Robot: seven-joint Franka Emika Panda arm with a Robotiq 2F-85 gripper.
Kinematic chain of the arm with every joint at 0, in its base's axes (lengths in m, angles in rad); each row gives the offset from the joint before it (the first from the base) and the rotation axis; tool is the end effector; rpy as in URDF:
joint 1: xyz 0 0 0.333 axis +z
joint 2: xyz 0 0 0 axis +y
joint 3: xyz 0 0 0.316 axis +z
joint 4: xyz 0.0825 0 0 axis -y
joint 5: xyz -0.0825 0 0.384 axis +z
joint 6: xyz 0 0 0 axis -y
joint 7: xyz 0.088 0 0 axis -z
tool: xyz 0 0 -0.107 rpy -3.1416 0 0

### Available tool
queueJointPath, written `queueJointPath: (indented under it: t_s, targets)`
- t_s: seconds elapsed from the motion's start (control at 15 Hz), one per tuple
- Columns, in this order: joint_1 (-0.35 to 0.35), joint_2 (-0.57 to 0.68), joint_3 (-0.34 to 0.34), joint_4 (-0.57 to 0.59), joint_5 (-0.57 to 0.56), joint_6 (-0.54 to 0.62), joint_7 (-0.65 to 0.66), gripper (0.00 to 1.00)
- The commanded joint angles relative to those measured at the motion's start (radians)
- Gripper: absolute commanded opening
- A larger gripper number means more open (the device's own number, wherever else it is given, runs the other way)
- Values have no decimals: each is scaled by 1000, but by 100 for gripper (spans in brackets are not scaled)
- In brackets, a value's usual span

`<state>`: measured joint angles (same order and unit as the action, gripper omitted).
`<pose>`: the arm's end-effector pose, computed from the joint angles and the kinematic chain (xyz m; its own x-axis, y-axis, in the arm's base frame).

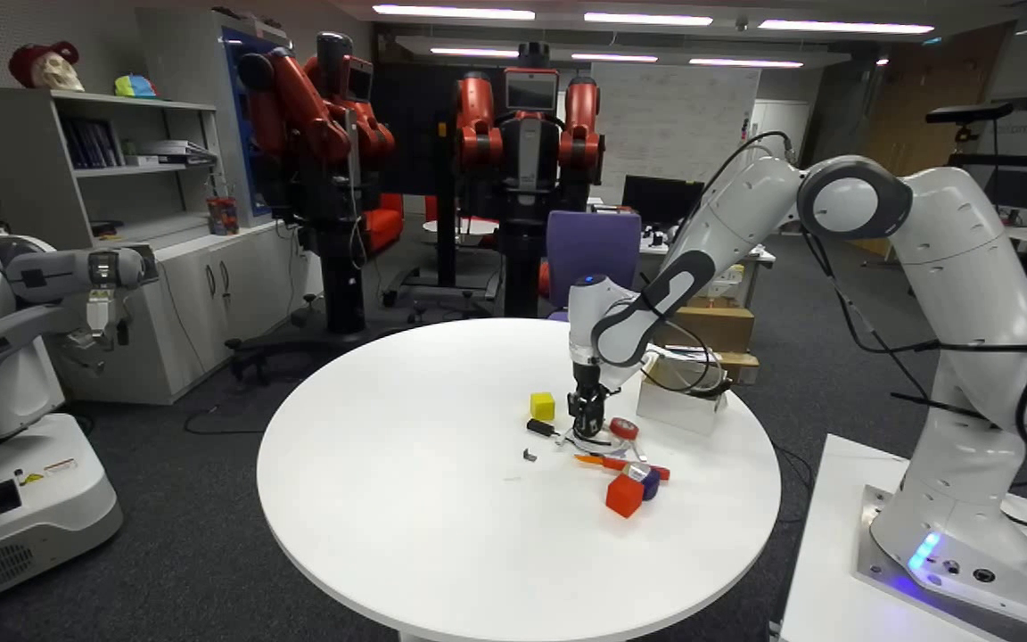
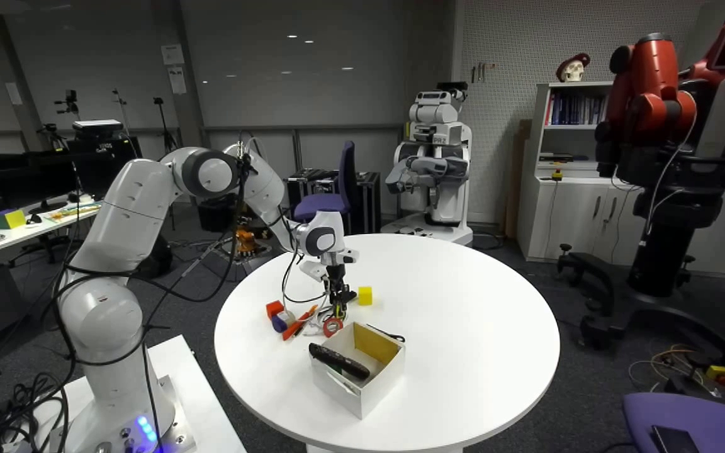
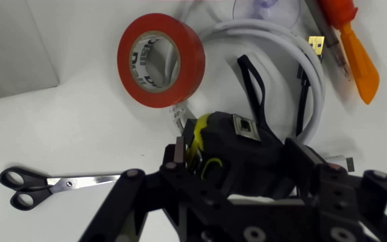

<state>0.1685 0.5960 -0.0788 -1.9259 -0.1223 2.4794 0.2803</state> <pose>0.6168 0.0573 0.1739 0.9966 -0.0807 -0.0150 -0.0782 -0.9892 0.1238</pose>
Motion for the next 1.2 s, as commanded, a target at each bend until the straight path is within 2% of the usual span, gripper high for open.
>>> queueJointPath:
  t_s: [0.0,0.33,0.53,0.73,1.13]
  targets:
    - [-19,-58,6,13,9,-76,-18,51]
    - [-48,-168,21,-5,23,-166,-60,51]
    - [-58,-255,8,-33,-1,-288,-65,51]
    - [-86,-310,-8,-43,-32,-339,-75,51]
    - [-168,-265,-71,-28,-123,-408,-60,51]
